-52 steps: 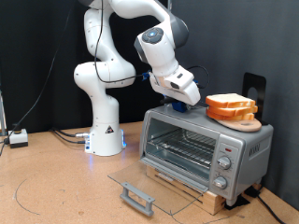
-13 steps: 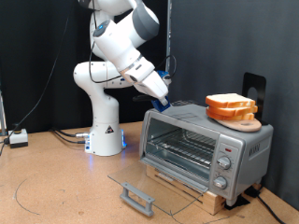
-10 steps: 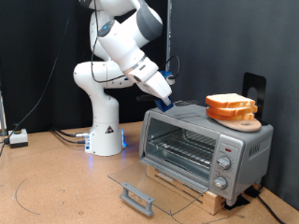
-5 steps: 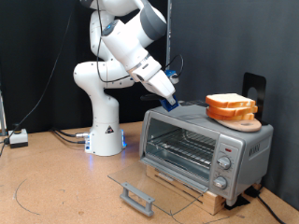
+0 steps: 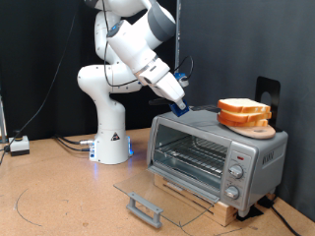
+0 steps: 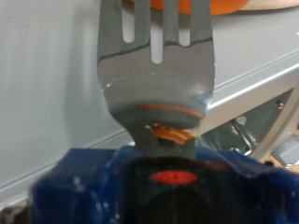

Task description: Make a piece of toast with the oven

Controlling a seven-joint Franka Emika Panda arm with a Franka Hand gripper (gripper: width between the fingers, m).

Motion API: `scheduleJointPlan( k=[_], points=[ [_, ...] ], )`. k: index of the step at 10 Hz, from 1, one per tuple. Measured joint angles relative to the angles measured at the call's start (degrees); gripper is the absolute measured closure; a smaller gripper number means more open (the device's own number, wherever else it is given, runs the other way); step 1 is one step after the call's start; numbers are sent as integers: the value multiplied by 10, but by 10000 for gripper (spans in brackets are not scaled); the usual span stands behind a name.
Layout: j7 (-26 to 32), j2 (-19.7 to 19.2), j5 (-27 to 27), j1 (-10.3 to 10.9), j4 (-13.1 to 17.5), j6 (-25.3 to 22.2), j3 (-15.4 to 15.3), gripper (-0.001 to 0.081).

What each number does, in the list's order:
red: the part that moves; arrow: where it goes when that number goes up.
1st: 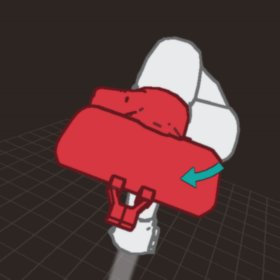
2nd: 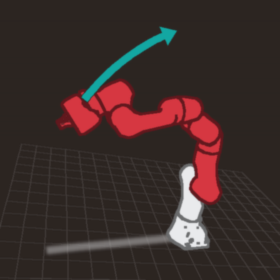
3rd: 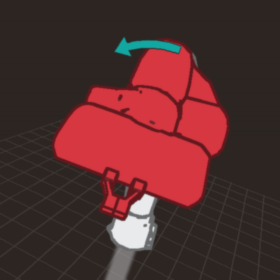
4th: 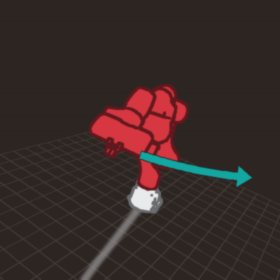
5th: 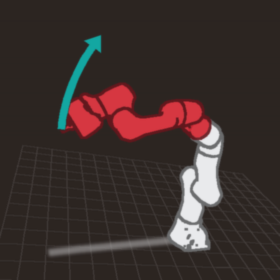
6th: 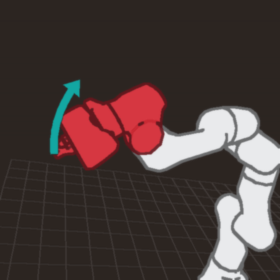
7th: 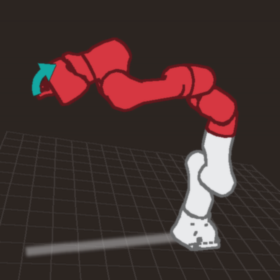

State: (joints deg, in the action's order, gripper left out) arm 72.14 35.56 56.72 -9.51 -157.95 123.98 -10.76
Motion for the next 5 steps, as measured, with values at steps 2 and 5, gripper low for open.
scheduleJointPlan(
  k=[2,5],
  points=[
    [1,-14,8,1,5,21,-15,338],
    [3,-38,22,4,15,40,-33,338]
  ],
)
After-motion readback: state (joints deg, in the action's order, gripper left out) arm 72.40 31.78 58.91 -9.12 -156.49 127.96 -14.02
